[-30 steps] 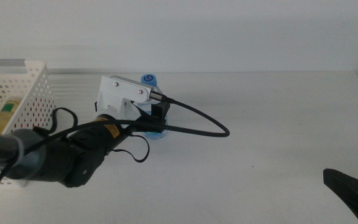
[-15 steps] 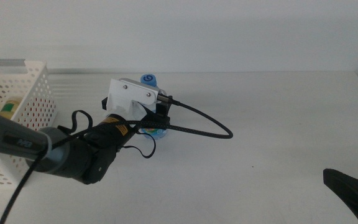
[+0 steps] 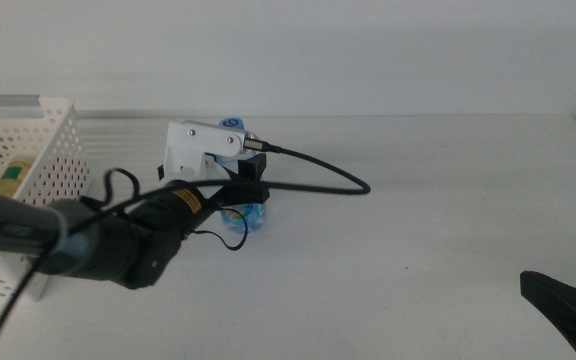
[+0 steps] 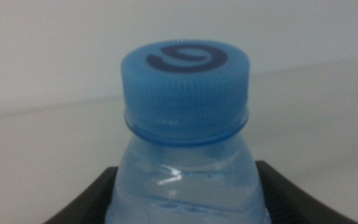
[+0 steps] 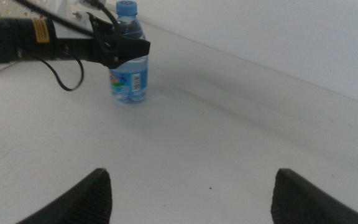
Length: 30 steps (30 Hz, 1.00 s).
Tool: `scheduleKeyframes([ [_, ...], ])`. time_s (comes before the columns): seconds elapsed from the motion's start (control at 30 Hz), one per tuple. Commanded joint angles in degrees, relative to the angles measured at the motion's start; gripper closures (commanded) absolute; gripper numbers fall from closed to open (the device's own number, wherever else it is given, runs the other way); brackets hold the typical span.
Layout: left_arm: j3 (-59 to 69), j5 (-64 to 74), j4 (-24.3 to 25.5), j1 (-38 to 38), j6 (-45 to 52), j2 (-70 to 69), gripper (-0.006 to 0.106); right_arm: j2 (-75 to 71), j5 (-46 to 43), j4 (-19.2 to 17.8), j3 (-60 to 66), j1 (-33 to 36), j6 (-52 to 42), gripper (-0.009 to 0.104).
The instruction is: Use arms to grab the bottles and put them into the dustbin to the left of the table.
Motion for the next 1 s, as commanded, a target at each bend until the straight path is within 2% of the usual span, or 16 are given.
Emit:
scheduleKeyframes([
  [0.0, -1.1, 1.0, -1.1, -0.1, -0.1, -7.5, 0.105, 0.1, -4.0, -0.6, -1.3, 0.2, -0.5, 0.028],
  [0.17, -1.6, 12.2, -4.6, 0.2, 6.5, -17.7, 0.105, 0.1, -4.0, -0.6, -1.3, 0.2, -0.5, 0.028],
  [0.5, -10.6, 46.3, -2.5, 9.5, 7.6, -30.5, 0.105, 0.1, -4.0, -0.6, -1.3, 0.2, -0.5, 0.028],
  [0.7, -23.3, 67.4, 0.5, 18.1, 8.7, -32.1, 0.105, 0.1, -4.0, -0.6, -1.3, 0.2, -0.5, 0.028],
  [0.97, -37.5, 87.8, 0.9, 30.9, 14.5, -28.1, 0.105, 0.1, -4.0, -0.6, -1.3, 0.2, -0.5, 0.028],
])
